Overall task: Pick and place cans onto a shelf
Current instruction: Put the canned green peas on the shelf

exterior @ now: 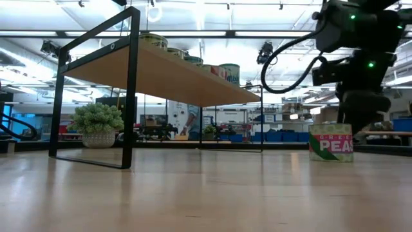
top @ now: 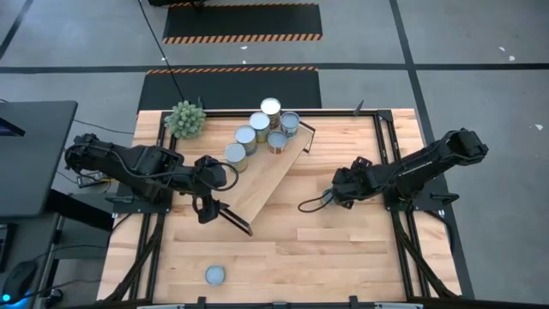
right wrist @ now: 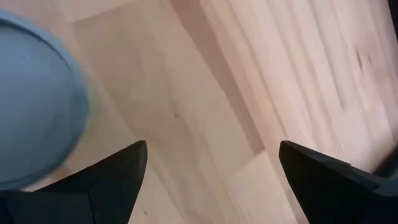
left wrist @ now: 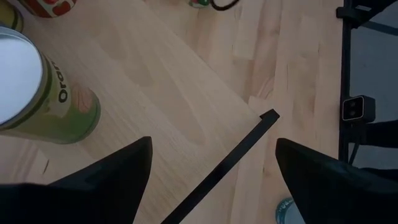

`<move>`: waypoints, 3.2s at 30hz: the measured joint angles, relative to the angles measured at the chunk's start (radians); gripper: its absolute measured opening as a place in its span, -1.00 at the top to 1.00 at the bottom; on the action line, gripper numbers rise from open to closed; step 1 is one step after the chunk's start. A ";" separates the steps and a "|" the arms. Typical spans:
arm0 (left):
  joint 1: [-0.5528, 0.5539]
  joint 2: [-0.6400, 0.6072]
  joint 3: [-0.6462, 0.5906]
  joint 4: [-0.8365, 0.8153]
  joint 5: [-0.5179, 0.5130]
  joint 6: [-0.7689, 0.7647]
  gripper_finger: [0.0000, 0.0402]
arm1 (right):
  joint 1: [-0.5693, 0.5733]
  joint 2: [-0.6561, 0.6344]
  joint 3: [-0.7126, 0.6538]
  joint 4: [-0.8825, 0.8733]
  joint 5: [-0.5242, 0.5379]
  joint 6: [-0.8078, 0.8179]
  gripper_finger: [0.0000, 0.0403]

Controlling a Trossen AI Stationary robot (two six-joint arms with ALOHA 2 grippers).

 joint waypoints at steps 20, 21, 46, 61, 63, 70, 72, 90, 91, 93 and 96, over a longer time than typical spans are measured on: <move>0.000 0.000 0.000 0.000 0.000 0.000 -0.72 | 0.161 -0.049 0.036 0.148 -0.140 0.207 -0.85; 0.000 0.000 0.000 0.000 0.000 0.001 -0.72 | 0.163 -0.049 0.032 0.148 -0.130 0.215 -0.85; 0.000 0.000 0.000 0.000 0.001 -0.005 -0.72 | 0.037 -0.051 -0.001 0.023 0.123 -0.125 -0.84; 0.000 0.000 0.000 0.000 0.027 -0.033 -0.72 | 0.115 -0.231 -0.138 0.383 0.016 0.087 -0.58; 0.000 0.000 0.000 0.001 0.027 -0.034 -0.72 | 0.148 -0.239 -0.197 0.466 0.012 0.087 -0.57; 0.000 0.000 0.000 0.001 0.045 -0.059 -0.72 | 0.187 -0.241 -0.326 0.540 -0.002 0.179 -0.56; 0.000 0.000 0.000 0.000 0.046 -0.060 -0.72 | 0.180 -0.241 -0.330 0.536 -0.007 0.172 -0.56; 0.001 0.000 0.000 0.000 0.046 -0.106 -0.72 | 0.127 -0.241 -0.499 0.986 0.085 0.145 -0.93; 0.001 0.000 0.000 0.000 0.046 -0.112 -0.72 | 0.129 -0.241 -0.516 1.018 0.093 0.138 -0.93; 0.001 0.000 0.000 0.000 0.046 -0.131 -0.72 | 0.127 -0.241 -0.535 1.021 0.100 0.135 -0.94; 0.001 0.000 0.000 0.001 0.046 -0.139 -0.72 | 0.127 -0.241 -0.542 1.026 0.126 0.103 -0.98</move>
